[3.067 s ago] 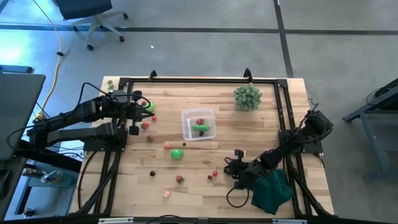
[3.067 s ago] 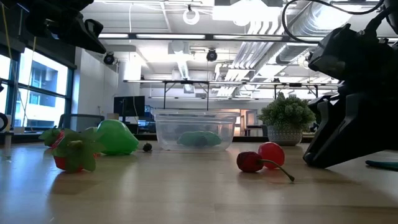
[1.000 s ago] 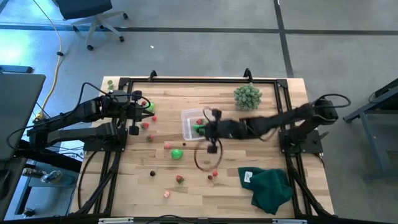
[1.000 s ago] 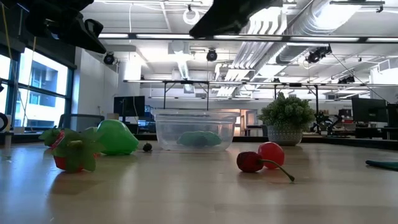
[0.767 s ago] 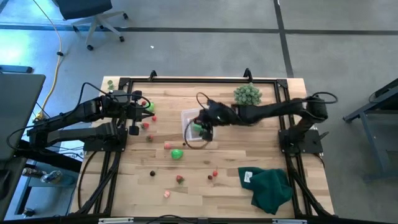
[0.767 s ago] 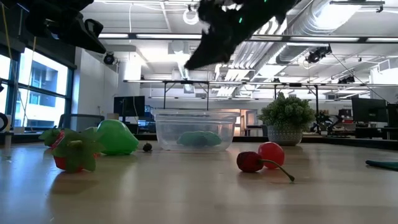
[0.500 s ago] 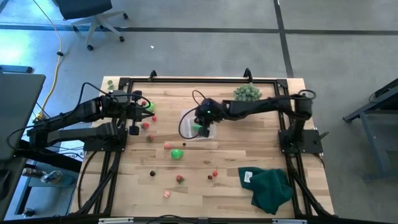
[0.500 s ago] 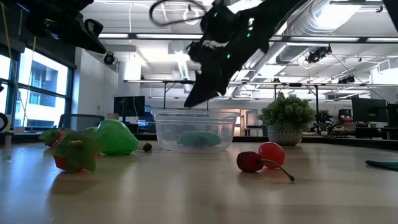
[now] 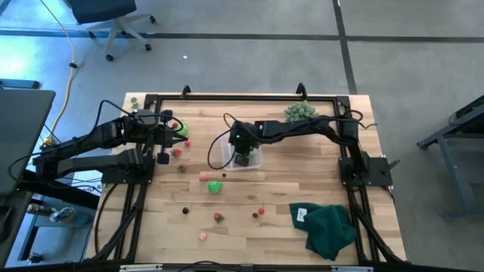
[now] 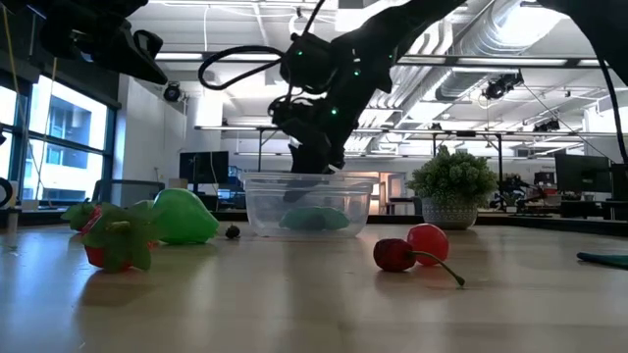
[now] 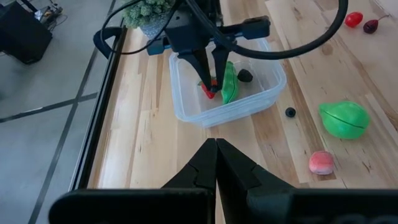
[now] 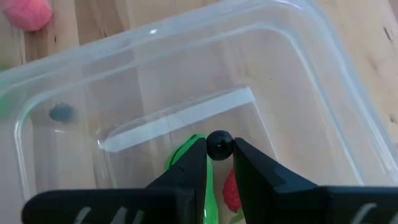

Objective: Pick and placing Produce into tupperware
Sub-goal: Put the black olive into the transparent bin, then put the cherry into the transparent bin

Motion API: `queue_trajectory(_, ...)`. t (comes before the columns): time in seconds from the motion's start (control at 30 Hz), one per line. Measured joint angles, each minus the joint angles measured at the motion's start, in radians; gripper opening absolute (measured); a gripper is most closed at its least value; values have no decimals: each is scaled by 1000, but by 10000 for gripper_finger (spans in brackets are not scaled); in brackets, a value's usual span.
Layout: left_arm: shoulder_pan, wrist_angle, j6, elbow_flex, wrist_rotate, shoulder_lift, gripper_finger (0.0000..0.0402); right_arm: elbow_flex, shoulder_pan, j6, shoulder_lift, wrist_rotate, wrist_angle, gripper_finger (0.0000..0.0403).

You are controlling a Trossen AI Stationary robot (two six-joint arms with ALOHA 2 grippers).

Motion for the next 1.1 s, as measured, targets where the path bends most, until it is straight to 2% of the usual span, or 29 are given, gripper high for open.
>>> queue_trajectory(0.43, 0, 0, 0, 0, 0, 0, 1, 0, -1, -5, 7, -7, -8, 59)
queue_trajectory(0.8, 0, 0, 0, 0, 0, 0, 1, -1, -8, -28, 16, -8, -9, 114)
queue_trajectory(1.1, 0, 0, 0, 0, 0, 0, 1, -1, -1, -53, 3, -36, -6, 127)
